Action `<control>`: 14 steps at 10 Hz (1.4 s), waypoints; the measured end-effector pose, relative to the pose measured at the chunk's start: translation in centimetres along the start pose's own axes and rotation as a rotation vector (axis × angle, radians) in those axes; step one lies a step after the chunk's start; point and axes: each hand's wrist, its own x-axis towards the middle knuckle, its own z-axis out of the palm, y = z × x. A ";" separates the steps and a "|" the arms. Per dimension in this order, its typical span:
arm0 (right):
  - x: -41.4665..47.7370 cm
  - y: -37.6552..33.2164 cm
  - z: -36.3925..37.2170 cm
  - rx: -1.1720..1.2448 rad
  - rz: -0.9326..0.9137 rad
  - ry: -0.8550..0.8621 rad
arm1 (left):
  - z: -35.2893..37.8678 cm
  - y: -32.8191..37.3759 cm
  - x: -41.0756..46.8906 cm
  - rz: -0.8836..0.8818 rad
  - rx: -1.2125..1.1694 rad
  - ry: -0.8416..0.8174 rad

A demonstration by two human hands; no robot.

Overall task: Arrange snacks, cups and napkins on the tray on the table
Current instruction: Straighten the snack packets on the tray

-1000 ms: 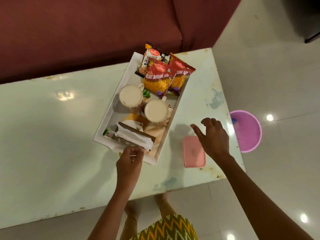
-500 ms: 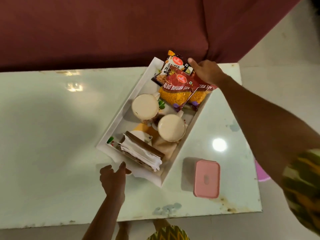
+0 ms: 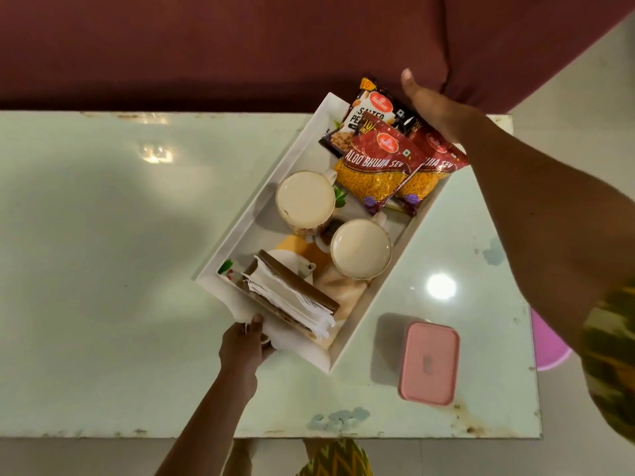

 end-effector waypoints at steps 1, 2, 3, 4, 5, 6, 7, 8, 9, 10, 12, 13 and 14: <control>-0.2 0.1 0.3 0.033 0.015 0.025 | -0.2 -0.2 0.3 0.025 0.006 -0.029; -1.1 -0.2 0.2 0.018 0.002 0.073 | -1.2 0.0 0.7 0.023 0.008 -0.010; -2.7 0.1 0.0 0.035 -0.016 0.108 | -3.0 0.9 1.1 0.077 0.052 -0.021; -5.3 1.0 0.6 0.088 -0.012 0.138 | -5.7 2.4 1.0 0.122 0.088 -0.002; -9.0 1.1 1.5 0.144 0.012 0.106 | -9.4 4.4 0.5 0.164 0.124 0.014; -13.0 1.3 3.3 0.198 0.059 0.112 | -13.5 6.4 0.4 0.199 0.159 0.018; -17.2 1.4 5.8 0.233 0.084 0.120 | -17.4 8.0 1.2 0.248 0.229 0.025; -21.3 1.4 8.8 0.291 0.119 0.110 | -21.3 9.4 2.6 0.294 0.267 0.049; -24.1 1.7 11.5 0.342 0.159 0.125 | -24.0 10.4 4.4 0.336 0.339 0.053; -25.5 2.4 14.3 0.372 0.183 0.143 | -26.0 11.4 6.4 0.371 0.403 0.030; -25.7 4.7 18.2 0.428 0.235 0.177 | -26.9 12.9 9.7 0.406 0.501 -0.005; -25.2 5.1 18.7 0.461 0.237 0.181 | -26.1 13.3 11.0 0.408 0.534 -0.005; -24.7 4.9 18.9 0.485 0.234 0.196 | -25.1 13.6 12.0 0.415 0.545 -0.025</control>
